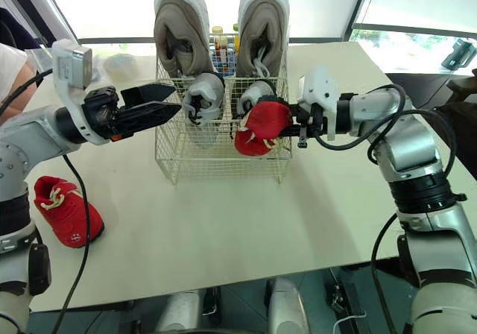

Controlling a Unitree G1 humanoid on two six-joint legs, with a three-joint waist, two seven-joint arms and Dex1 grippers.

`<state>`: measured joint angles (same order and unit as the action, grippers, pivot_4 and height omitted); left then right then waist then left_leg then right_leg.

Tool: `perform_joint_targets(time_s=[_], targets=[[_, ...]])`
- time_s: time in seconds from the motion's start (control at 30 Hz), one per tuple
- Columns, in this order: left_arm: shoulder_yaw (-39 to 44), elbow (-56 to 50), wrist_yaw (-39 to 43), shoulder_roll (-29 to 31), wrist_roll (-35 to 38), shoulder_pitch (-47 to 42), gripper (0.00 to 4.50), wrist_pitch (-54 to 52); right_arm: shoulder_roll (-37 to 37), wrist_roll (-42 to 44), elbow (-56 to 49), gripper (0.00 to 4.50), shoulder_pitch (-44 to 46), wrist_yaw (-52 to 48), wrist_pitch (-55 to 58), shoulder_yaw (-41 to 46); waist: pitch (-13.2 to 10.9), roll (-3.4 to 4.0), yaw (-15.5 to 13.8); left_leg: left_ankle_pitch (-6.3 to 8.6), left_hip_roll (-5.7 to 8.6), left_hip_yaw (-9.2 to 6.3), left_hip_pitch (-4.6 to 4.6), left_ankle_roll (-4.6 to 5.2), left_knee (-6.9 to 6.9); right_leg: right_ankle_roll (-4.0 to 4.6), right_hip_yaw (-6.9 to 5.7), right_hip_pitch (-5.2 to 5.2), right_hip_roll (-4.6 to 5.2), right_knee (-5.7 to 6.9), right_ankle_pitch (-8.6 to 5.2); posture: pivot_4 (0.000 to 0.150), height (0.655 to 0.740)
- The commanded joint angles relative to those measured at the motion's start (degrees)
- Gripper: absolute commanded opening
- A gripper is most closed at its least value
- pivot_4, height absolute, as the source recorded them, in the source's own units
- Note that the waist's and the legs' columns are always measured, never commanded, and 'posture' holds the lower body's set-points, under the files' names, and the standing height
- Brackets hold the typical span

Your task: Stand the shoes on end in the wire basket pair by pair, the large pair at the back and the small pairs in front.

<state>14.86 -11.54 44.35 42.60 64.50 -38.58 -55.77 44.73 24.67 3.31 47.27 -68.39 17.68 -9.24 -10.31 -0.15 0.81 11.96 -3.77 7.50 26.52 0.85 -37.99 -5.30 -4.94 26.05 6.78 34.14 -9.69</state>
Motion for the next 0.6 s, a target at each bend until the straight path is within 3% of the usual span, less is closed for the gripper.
perform_joint_targets(time_s=[0.03,0.27,0.5,0.53,0.6], targets=[[1.92,-1.82,0.23,0.99,-0.14,0.17,4.45,1.11,-1.25,-3.31,2.19,0.66,0.18,-0.80,-3.05,-0.02,0.00,0.00,0.05,-0.01,0.00,0.00,-0.01,-0.01,0.00,0.00,0.00,0.00,0.00,0.01,0.00,0.150,0.7400],[1.79,-2.49,-0.11,0.38,-0.38,0.50,4.45,1.66,-2.40,-5.64,2.99,0.66,-1.96,-1.71,-4.88,0.40,0.00,0.00,-0.24,-0.03,0.00,-0.01,0.00,-0.03,-0.01,0.01,0.00,-0.03,0.00,0.02,0.01,0.150,0.7400],[1.30,-2.34,-0.26,-0.18,-0.62,-0.06,4.50,2.36,0.61,-5.91,-3.91,4.14,-4.96,-1.06,-2.66,2.69,0.00,0.00,-0.22,-0.03,0.00,-0.01,-0.01,-0.04,-0.01,0.01,0.00,-0.02,0.00,0.03,0.01,0.150,0.7400],[1.39,-2.42,-0.41,-0.29,-0.40,-0.15,4.50,2.30,1.33,-5.62,-5.50,4.43,-5.55,-0.74,-1.97,3.37,0.00,0.00,-0.26,-0.03,0.00,-0.01,0.00,-0.04,-0.01,0.01,0.00,-0.02,0.00,0.03,0.01,0.150,0.7400],[1.54,-2.63,-0.61,-0.31,-0.28,-0.01,4.50,2.24,3.30,-5.04,-8.98,4.43,-6.93,-0.39,-0.67,5.08,0.00,0.00,-0.35,-0.03,0.00,-0.01,0.00,-0.04,-0.03,0.01,0.00,-0.03,0.01,0.03,0.01,0.150,0.7400]])
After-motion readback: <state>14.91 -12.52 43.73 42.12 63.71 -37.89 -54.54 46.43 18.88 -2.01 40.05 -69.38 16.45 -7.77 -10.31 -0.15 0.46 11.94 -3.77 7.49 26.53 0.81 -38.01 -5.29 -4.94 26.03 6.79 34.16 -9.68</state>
